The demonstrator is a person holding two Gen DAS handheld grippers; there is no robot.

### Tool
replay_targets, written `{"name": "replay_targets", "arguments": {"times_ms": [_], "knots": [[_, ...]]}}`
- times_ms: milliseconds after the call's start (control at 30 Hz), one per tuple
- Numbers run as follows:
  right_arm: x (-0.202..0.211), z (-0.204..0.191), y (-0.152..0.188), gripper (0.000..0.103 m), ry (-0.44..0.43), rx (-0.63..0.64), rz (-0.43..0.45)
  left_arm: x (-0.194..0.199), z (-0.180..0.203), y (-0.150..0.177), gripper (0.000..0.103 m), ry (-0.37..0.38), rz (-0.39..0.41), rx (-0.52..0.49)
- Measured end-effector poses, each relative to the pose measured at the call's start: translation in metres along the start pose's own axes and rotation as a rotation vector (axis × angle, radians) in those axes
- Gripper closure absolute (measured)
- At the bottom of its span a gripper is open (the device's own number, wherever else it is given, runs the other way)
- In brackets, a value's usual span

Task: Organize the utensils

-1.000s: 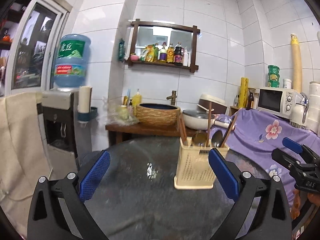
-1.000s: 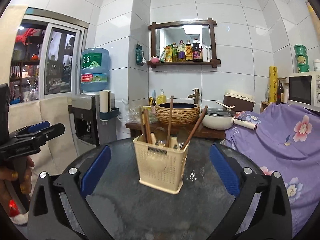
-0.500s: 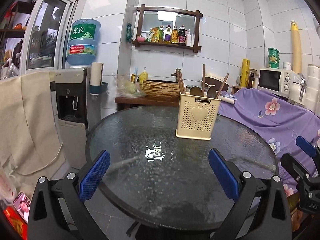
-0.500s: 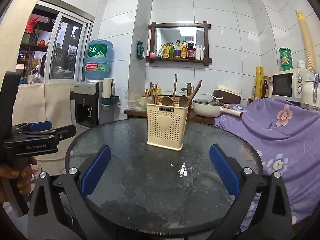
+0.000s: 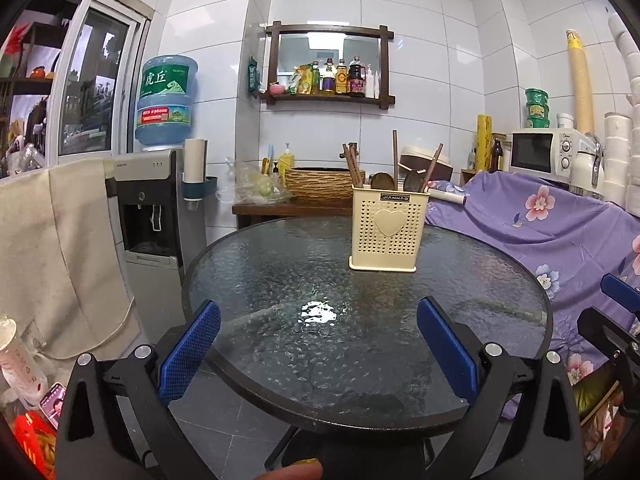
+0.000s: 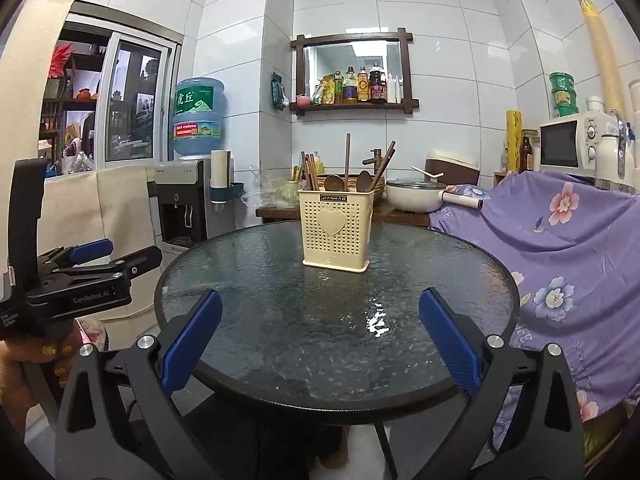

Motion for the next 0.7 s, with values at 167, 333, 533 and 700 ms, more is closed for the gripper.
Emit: {"name": "replay_targets", "arguments": {"times_ms": [167, 333, 533, 700], "knots": [[-0.0022, -0.0013, -0.0059, 0.006, -0.006, -0.002, 0.002, 0.0021, -0.0012, -0.0025, 0.006, -0.01, 0.004, -0.006], [-0.0034, -0.0025, -0.0068, 0.006, -0.004, -0.001, -0.003, 0.0033, 0.0008, -0.0045, 0.006, -0.004, 0.006, -0.011], [-0.006, 0.0008, -0.0053, 0.006, -0.002, -0.009, -0.009, 0.0024, 0.0019, -0.0038, 0.006, 0.002, -0.004, -0.014], [-0.0062, 0.001, -0.0019, 0.006, -0.003, -0.01, -0.015, -0.0004, 0.0004, -0.0009, 0.006, -0.024, -0.021, -0.028]]}}
Point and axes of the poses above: each gripper's, at about its wrist camera, not at the fingertips, and x roughly against the way its jaws point, z to its right, y to its underside, the point moved 9 cm from there along -x, roughly the way its jaws point, and after that the axes turned 9 degrees about -x, right-handed, at the moved point
